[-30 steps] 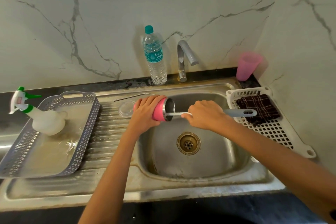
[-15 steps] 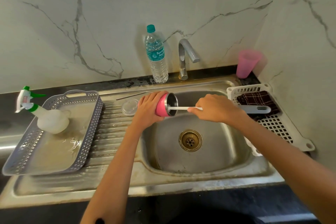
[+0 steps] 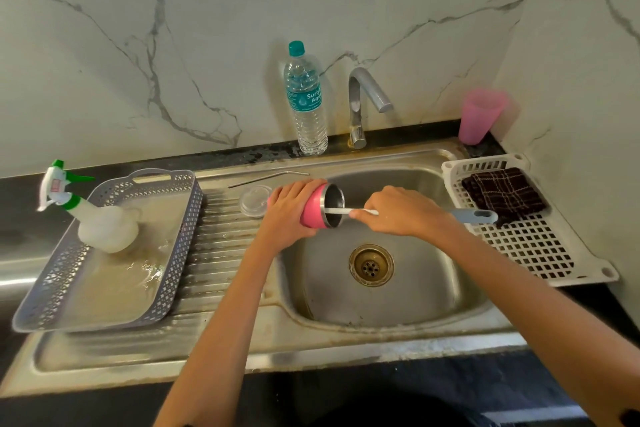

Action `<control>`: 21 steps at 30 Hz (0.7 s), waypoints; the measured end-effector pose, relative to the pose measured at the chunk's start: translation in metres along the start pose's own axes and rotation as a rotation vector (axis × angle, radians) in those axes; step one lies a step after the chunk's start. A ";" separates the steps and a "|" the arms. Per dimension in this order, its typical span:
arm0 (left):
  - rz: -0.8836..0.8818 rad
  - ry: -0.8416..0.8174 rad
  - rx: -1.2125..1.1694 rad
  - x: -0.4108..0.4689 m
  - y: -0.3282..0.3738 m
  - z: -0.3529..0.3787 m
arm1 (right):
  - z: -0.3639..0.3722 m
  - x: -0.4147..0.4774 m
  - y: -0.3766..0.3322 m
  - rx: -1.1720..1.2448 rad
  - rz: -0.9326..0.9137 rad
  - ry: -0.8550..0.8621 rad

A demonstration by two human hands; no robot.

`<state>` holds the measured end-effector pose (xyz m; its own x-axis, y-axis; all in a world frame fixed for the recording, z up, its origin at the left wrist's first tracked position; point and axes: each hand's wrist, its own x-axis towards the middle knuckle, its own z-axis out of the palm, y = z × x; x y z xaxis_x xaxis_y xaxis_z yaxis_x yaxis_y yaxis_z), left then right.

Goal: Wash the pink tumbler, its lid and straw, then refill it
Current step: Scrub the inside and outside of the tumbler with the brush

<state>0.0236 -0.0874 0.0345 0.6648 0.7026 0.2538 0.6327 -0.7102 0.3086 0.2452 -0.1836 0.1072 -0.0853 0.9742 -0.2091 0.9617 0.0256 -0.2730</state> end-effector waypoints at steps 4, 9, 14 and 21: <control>-0.049 0.011 -0.014 -0.010 -0.020 -0.005 | -0.004 -0.002 0.001 0.001 -0.001 -0.007; -0.016 -0.008 -0.046 -0.006 -0.022 0.002 | 0.005 0.016 -0.014 -0.024 -0.016 0.015; -0.044 0.008 -0.066 -0.006 -0.033 0.000 | 0.000 0.010 0.003 0.058 0.034 0.010; -0.045 0.019 -0.075 0.000 -0.030 0.007 | -0.001 0.011 0.012 0.090 0.051 0.000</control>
<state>0.0071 -0.0669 0.0192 0.6285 0.7348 0.2551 0.6299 -0.6732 0.3873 0.2564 -0.1724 0.1026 -0.0369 0.9738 -0.2245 0.9373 -0.0442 -0.3456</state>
